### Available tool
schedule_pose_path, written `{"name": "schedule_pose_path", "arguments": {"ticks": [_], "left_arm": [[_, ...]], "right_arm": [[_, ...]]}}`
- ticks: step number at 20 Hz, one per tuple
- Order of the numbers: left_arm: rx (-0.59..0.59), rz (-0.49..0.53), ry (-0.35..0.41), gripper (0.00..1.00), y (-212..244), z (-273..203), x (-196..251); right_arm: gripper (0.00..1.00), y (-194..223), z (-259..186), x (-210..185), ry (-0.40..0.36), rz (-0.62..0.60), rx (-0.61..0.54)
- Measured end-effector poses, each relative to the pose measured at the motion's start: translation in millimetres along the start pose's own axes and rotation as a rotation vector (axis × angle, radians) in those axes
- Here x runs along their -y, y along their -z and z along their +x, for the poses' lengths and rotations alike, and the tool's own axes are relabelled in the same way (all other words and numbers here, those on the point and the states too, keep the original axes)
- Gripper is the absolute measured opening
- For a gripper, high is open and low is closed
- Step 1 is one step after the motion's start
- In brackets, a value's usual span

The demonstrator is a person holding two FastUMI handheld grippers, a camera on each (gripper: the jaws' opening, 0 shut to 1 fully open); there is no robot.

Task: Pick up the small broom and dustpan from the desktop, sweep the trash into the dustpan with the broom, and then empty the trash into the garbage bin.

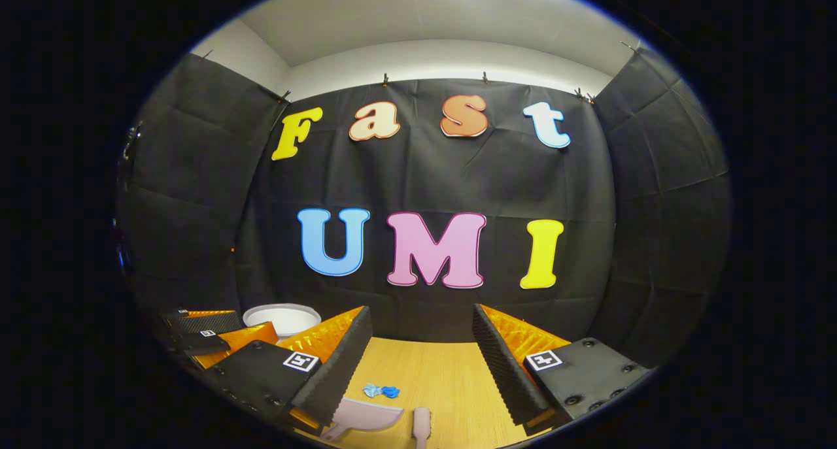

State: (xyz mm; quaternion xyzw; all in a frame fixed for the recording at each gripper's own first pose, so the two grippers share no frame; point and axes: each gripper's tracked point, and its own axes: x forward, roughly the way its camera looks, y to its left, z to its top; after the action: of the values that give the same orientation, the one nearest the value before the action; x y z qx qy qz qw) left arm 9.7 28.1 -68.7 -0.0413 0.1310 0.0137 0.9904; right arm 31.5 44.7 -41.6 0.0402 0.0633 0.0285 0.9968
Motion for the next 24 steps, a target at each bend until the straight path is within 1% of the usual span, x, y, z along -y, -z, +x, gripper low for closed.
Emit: {"name": "schedule_pose_path", "arguments": {"ticks": [1, 3, 4, 5, 6, 7, 8, 9, 10, 11, 12, 13, 14, 15, 16, 17, 18, 19, 20, 22, 24], "left_arm": [[-0.045, 0.003, -0.005, 0.82, 7.7, 8.8, -1.3], [-0.191, 0.013, -0.028, 0.82, 37.8, 28.7, -6.5], [-0.28, 0.009, -0.018, 0.82, 58.0, 40.0, -5.2], [-0.385, -0.003, -0.01, 0.82, 84.4, 48.6, -1.9], [-0.517, -0.013, -0.017, 0.82, 113.6, 54.5, -1.1], [-0.676, -0.024, -0.006, 0.8, 144.0, 55.3, 1.9], [-0.863, -0.037, -0.02, 0.82, 173.5, 48.6, 0.4], [-1.02, -0.061, -0.03, 0.84, 198.8, 36.3, 3.8], [-1.142, -0.098, -0.038, 0.85, 215.8, 25.4, 8.1], [-1.234, -0.126, -0.052, 0.85, 215.6, 19.1, 6.8], [-1.287, -0.14, -0.072, 0.87, 217.2, 18.2, 5.2], [-1.33, -0.136, -0.089, 0.84, 215.2, 18.3, 4.0], [-1.367, -0.126, -0.101, 0.84, 211.6, 20.5, 4.4], [-1.404, -0.128, -0.114, 0.85, 209.4, 22.3, 6.9], [-1.435, -0.131, -0.11, 0.84, 204.9, 27.2, 9.6], [-1.459, -0.12, -0.104, 0.84, 205.2, 30.4, 4.0], [-1.472, -0.091, -0.111, 0.82, 205.2, 34.0, -1.3], [-1.479, -0.057, -0.116, 0.85, 207.3, 38.1, -1.2], [-1.49, -0.035, -0.13, 0.85, 206.2, 42.6, -2.5], [-1.51, -0.051, -0.111, 0.85, 210.6, 45.7, 4.0], [-1.527, -0.036, -0.091, 0.85, 222.3, 48.3, 7.5]], "right_arm": [[0.99, 15.1, 8.9, -1.8, -0.016, 0.006, -0.046], [0.99, 58.6, 32.1, -2.1, -0.045, 0.022, -0.183], [0.99, 86.6, 43.9, -3.5, -0.057, 0.044, -0.279], [0.99, 122.8, 53.0, -8.1, -0.08, 0.082, -0.408], [0.98, 165.2, 60.4, -14.7, -0.104, 0.127, -0.572], [0.99, 215.3, 57.1, -25.1, -0.144, 0.182, -0.778], [0.99, 268.0, 39.4, -30.4, -0.158, 0.211, -1.016], [0.99, 298.0, 20.6, -33.2, -0.158, 0.266, -1.193], [0.99, 324.9, 2.1, -26.9, -0.133, 0.277, -1.325], [0.99, 340.8, -5.7, -21.8, -0.093, 0.267, -1.388], [0.99, 356.3, -11.5, -12.8, -0.074, 0.243, -1.435], [0.99, 374.4, -20.7, -8.8, -0.065, 0.226, -1.494], [0.99, 385.2, -25.1, -12.3, -0.065, 0.248, -1.524], [0.99, 395.7, -30.7, -12.8, -0.067, 0.241, -1.561], [0.98, 401.5, -31.8, -12.5, -0.067, 0.221, -1.585], [0.98, 407.0, -30.9, -12.1, -0.071, 0.182, -1.597], [0.98, 411.7, -33.0, -9.2, -0.067, 0.138, -1.615], [0.99, 416.4, -34.8, -9.5, -0.061, 0.118, -1.633], [0.99, 418.0, -37.3, -10.2, -0.05, 0.112, -1.653], [0.99, 426.0, -37.6, -11.9, -0.034, 0.09, -1.665], [0.98, 432.7, -42.0, -15.5, -0.04, 0.059, -1.686]]}}
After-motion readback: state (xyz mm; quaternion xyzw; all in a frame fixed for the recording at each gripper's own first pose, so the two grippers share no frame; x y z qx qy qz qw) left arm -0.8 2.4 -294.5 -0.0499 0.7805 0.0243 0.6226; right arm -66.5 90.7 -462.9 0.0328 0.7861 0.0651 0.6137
